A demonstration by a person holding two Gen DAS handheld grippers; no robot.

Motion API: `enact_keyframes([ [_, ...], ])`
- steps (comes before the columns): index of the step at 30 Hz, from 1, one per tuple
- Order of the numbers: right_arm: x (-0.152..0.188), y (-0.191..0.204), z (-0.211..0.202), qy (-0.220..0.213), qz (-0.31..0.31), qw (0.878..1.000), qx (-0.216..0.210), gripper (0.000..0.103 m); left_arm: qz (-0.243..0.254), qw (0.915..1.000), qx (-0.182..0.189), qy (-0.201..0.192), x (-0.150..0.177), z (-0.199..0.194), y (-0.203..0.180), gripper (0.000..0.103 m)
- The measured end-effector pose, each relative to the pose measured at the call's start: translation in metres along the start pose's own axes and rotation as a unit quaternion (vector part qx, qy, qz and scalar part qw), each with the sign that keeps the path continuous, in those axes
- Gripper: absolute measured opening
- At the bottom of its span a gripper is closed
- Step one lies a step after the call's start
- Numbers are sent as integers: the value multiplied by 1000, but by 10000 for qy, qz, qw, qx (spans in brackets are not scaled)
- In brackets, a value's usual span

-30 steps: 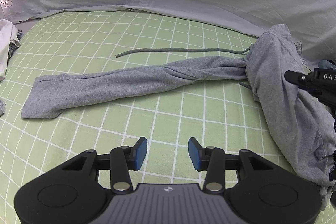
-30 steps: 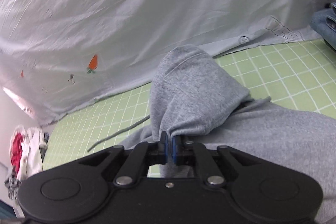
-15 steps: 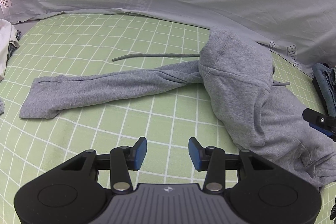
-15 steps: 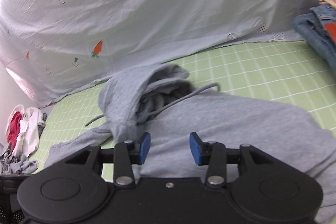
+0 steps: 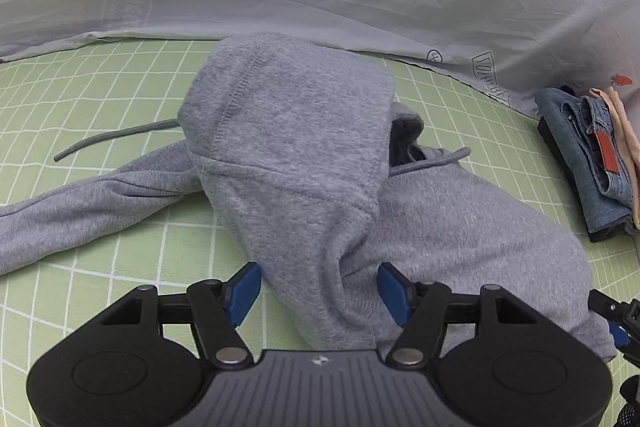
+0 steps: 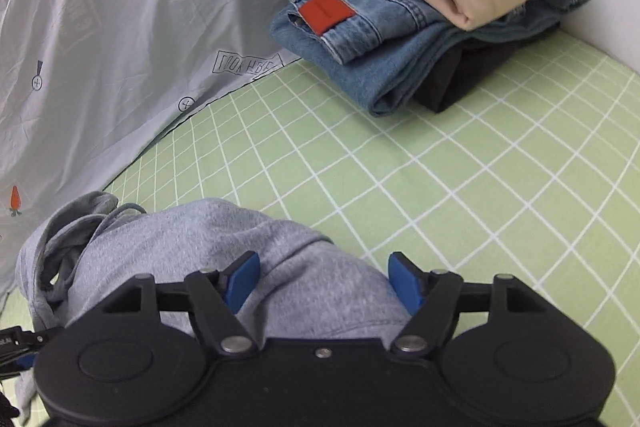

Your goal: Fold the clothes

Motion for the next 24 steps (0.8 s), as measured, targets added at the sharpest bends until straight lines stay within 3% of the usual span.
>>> enact_keyframes([
  [1, 3, -1, 1, -13, 124, 9999, -51, 67, -47, 10000, -24, 53, -2, 6, 1, 28],
  [2, 4, 1, 2, -20, 129, 9999, -77, 58, -86, 9999, 7, 110, -4, 11, 2, 20],
  [5, 6, 13, 5, 1, -103, 9999, -83, 36, -207, 9997, 95, 94, -14, 21, 9, 14],
  [7, 6, 26, 8, 56, -342, 9994, -95, 31, -261, 9996, 64, 23, -24, 25, 16, 12],
  [11, 9, 64, 15, 358, -786, 9954, -418, 28, -675, 9974, -219, -117, -57, 37, 51, 11],
  [14, 20, 105, 21, 780, -1264, 9851, -867, 28, -996, 9929, -593, -267, -85, 34, 90, 12],
  [16, 21, 112, 22, 800, -1367, 9836, -862, 31, -1133, 9903, -704, -386, -99, 23, 114, 20],
  [19, 16, 110, 20, 662, -1381, 9860, -655, 34, -1000, 9908, -758, -506, -94, 0, 128, 34],
  [24, 8, 107, 17, 429, -1403, 9887, -309, 34, -444, 9942, -842, -496, -49, -31, 123, 41],
])
Point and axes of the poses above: each gripper's, at about its wrist camera, not at the fingertips, and z roughly the way its jaws point, y to its left, x to its underside, the point moved 4 cm from there along z, roughly the way its jaws point, and after that the axes turned 11 degrees about -x, right-handed, at the moved point
